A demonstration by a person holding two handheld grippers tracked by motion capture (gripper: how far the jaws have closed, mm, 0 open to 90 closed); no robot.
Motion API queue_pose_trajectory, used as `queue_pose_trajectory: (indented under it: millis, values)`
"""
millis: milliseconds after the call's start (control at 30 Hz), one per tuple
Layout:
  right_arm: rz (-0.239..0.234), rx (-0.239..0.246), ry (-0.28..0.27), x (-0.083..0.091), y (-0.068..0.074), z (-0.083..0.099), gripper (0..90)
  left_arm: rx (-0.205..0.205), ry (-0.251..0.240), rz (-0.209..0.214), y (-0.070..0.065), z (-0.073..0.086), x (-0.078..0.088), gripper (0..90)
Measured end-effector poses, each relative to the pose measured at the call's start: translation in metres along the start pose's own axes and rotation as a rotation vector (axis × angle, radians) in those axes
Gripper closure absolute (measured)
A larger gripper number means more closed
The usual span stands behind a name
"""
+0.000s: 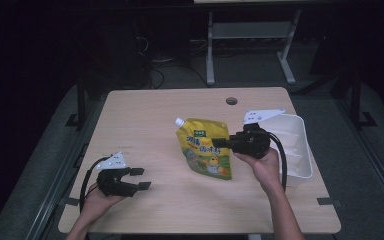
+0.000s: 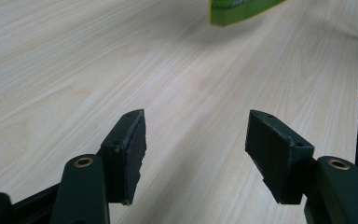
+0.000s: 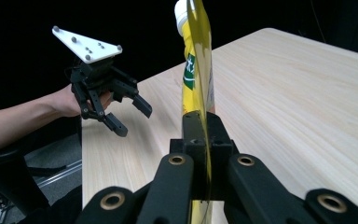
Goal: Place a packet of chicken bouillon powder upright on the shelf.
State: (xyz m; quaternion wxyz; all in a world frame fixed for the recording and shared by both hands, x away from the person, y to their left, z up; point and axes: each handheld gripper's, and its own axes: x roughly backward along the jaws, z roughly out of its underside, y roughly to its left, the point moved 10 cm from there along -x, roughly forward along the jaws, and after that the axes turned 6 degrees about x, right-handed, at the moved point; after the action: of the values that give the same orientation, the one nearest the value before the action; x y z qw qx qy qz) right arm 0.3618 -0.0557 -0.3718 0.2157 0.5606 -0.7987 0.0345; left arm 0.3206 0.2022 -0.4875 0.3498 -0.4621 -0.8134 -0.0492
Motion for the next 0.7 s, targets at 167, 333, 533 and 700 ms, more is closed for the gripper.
queue_pose_trajectory:
  millis: [167, 333, 533, 700]
  values:
    - [0.014, 0.022, 0.018, 0.012, -0.002, -0.007, 89.8, 0.004, -0.006, 0.002, 0.000, 0.000, 0.000, 37.6]
    - [0.021, 0.033, 0.022, 0.025, -0.003, -0.016, 89.8, 0.007, -0.005, 0.002, 0.000, 0.000, 0.000, 37.1]
    - [0.033, 0.038, 0.021, 0.038, -0.007, -0.024, 89.8, 0.007, -0.005, 0.003, 0.000, 0.000, 0.000, 37.0]
    - [0.044, 0.041, 0.027, 0.048, -0.009, -0.028, 89.8, 0.010, -0.006, 0.003, 0.001, 0.000, 0.001, 36.9]
